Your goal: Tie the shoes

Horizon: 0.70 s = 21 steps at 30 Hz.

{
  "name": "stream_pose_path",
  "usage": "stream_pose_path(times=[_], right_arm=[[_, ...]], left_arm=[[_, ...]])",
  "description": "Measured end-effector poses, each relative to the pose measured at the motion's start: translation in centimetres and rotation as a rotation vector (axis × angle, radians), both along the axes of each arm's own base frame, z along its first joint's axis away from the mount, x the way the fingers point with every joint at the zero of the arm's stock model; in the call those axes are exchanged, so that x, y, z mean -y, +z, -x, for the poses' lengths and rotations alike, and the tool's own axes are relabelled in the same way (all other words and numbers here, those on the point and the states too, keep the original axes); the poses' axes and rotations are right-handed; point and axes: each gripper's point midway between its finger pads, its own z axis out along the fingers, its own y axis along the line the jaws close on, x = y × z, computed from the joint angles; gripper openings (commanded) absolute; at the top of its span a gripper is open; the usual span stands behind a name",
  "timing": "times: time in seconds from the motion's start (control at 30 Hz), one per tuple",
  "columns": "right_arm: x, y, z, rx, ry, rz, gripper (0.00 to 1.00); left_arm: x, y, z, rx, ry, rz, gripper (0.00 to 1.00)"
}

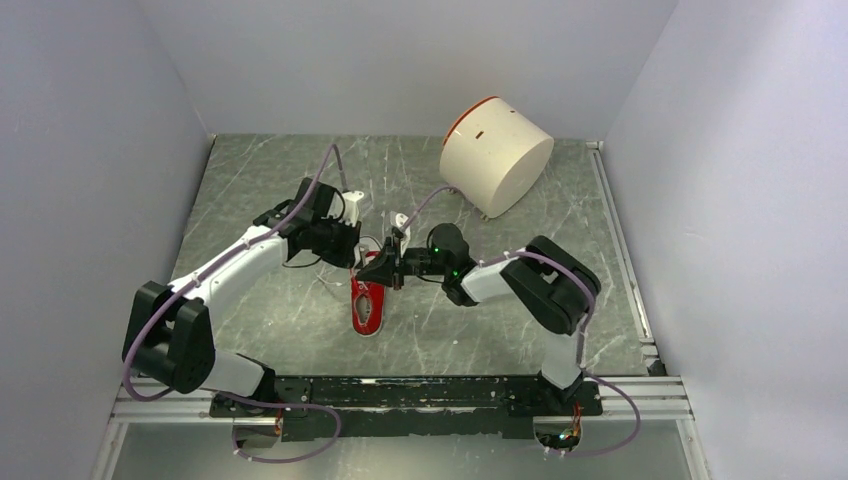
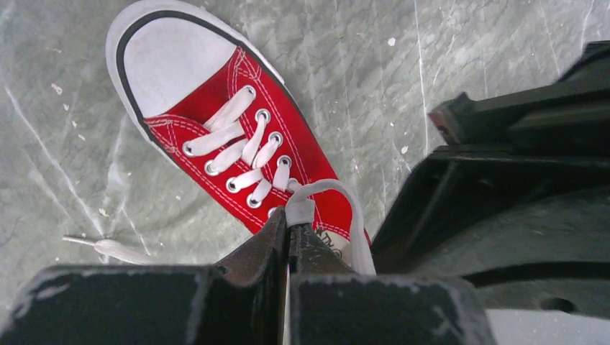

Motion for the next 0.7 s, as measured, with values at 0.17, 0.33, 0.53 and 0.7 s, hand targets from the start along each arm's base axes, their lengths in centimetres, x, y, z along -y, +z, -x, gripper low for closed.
stream_pose_path(times=[0.17,0.33,0.53,0.7], right_arm=[[-0.6,-0.9,-0.1,0.05,0.037,-0.032,0.0],[-1.3,-0.3,-1.1,0.173,0.035,-0.036,0.0],[-1.2,-1.6,-2.0,0.249,0.014,0.013,0.0],[-1.2,-2.5,-2.6,0.283,-0.006,0.043,0.0]], left_arm=[[-0.8,0.1,0.7,-0.036,0.008,-0.042,0.05],[-1.4,-0.3,1.5,-0.073,0.01,-0.069,0.05],[-1.7,-0.1,1.3,-0.073,0.023,-0.084,0.05],[-2.0,0.2,1.0,-0.064,0.034,-0.094,0.05]])
